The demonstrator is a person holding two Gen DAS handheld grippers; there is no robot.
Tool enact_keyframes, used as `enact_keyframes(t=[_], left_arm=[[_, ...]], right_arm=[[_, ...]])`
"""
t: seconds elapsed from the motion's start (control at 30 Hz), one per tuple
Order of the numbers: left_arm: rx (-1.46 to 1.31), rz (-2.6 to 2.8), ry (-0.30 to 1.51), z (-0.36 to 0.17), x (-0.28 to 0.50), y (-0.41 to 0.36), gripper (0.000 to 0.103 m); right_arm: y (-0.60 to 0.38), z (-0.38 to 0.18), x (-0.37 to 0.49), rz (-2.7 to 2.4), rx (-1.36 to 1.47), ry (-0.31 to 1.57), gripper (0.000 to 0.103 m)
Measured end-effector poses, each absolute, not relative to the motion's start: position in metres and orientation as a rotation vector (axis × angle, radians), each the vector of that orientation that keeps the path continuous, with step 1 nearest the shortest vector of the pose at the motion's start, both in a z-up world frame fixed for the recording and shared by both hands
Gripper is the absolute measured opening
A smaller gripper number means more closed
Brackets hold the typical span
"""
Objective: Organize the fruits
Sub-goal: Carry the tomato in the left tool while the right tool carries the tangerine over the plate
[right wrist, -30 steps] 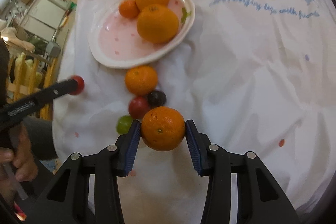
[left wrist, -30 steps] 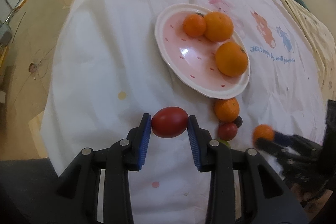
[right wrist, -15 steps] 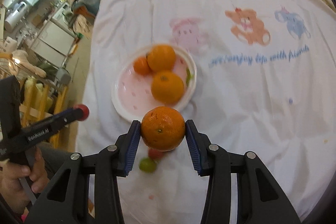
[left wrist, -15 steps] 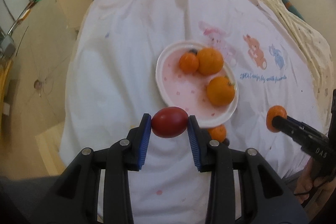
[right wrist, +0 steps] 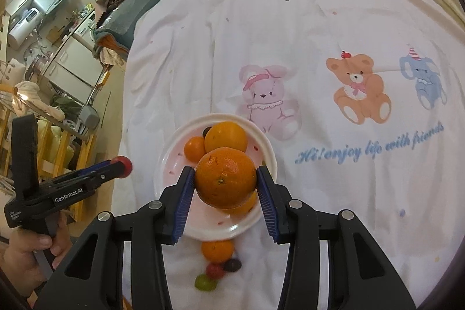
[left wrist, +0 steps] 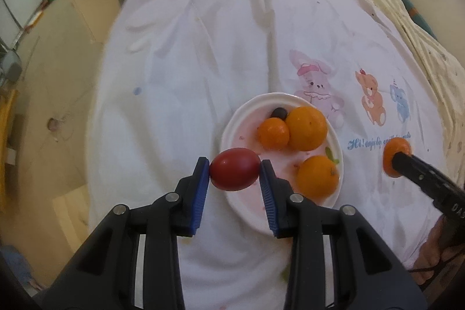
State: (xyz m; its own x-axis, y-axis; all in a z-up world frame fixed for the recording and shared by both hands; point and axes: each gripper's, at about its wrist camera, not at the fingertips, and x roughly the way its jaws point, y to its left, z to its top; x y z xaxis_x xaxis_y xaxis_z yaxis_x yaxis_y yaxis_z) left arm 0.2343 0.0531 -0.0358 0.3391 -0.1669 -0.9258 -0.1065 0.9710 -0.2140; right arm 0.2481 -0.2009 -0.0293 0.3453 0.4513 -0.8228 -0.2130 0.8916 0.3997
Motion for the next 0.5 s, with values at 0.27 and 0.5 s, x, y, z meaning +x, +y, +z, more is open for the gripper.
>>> enact_keyframes(t=[0.27,0.5], left_arm=[[-0.291,-0.053,1.261,-0.067,0.254,0.044,0.031],[-0.329,-0.031,1.286,-0.084,0.263,0.049,0.031]], right_arm=[[-0.203,-0.078,0.276,0.45,0.283,1.193,0.045],[-0.201,-0.097,0.285,0.458,0.311,1.224,0.046]])
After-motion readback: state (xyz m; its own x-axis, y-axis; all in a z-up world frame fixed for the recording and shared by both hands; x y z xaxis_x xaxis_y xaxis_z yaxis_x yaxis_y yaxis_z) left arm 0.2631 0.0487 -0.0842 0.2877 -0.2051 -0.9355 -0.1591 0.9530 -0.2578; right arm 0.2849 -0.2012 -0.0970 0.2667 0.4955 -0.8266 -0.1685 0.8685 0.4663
